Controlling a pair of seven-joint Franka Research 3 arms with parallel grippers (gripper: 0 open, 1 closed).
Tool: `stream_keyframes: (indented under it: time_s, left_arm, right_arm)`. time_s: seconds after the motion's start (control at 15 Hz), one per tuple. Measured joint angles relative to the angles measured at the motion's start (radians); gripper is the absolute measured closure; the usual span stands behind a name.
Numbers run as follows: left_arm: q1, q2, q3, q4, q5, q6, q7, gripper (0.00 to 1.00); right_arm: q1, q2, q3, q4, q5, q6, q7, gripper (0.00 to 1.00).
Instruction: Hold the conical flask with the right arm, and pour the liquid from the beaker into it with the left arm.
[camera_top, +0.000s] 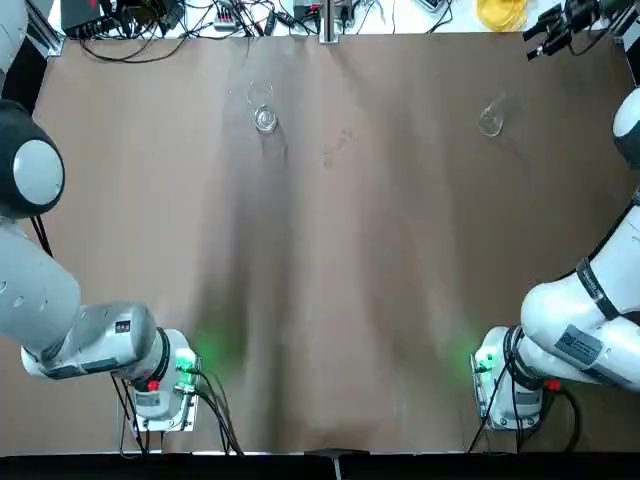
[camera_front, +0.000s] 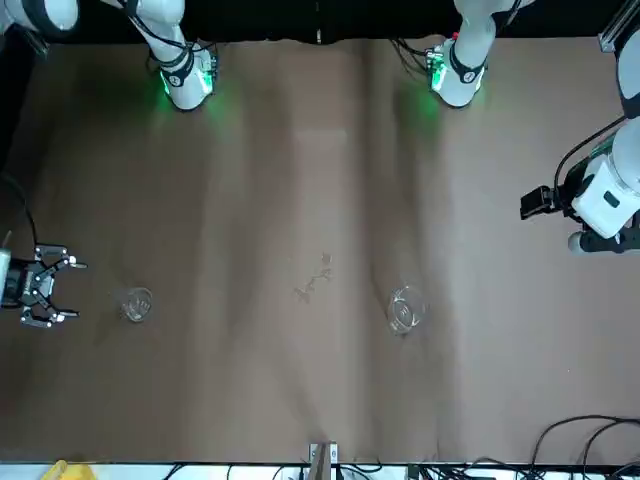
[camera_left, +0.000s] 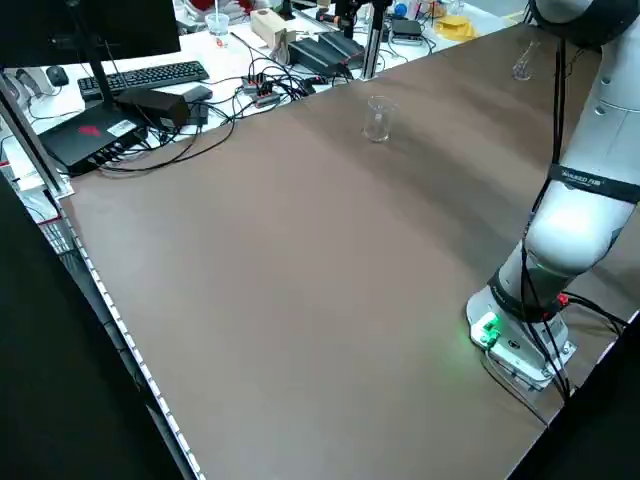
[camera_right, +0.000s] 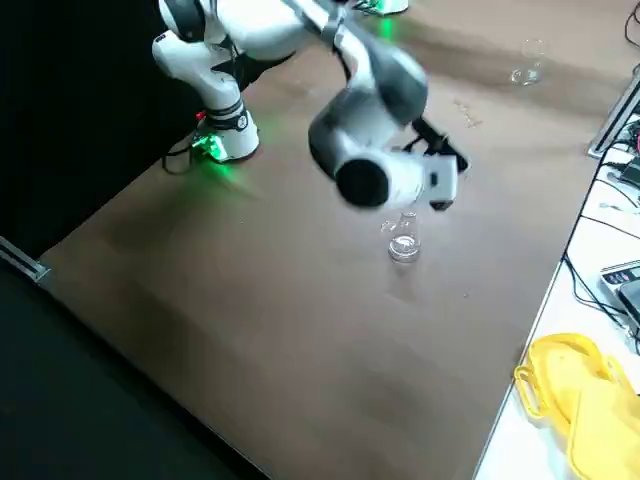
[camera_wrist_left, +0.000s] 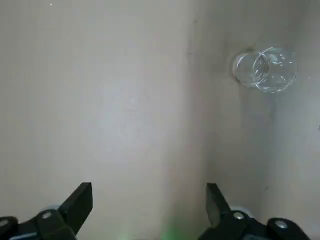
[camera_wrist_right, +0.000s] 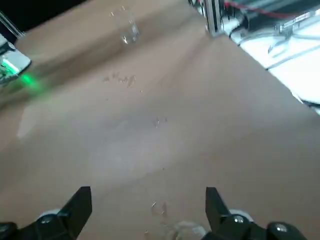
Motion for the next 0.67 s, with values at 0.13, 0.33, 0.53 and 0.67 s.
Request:
stream_keyframes:
  time_s: [0.13, 0.33, 0.53, 0.67]
  left_arm:
    - [0.004, 0.001, 0.001, -0.002, 0.0, 0.0, -0.001, 0.0]
    - [0.009, 0.002, 0.001, -0.003, 0.0, 0.0, -0.001, 0.0]
    - [0.01, 0.002, 0.002, -0.003, 0.001, 0.0, 0.0, 0.0]
    - [0.01, 0.002, 0.004, -0.003, 0.036, 0.001, 0.003, 0.0]
  right_arm:
    - [0.05, -0.086, 0.001, 0.001, -0.094, 0.0, 0.198, 0.0]
    - [0.1, -0.156, 0.002, 0.001, -0.169, 0.0, 0.396, 0.0]
    - [0.174, -0.223, 0.007, 0.001, -0.253, -0.002, 0.616, 0.0]
    - [0.218, -0.261, 0.007, 0.0, -0.275, -0.002, 0.748, 0.0]
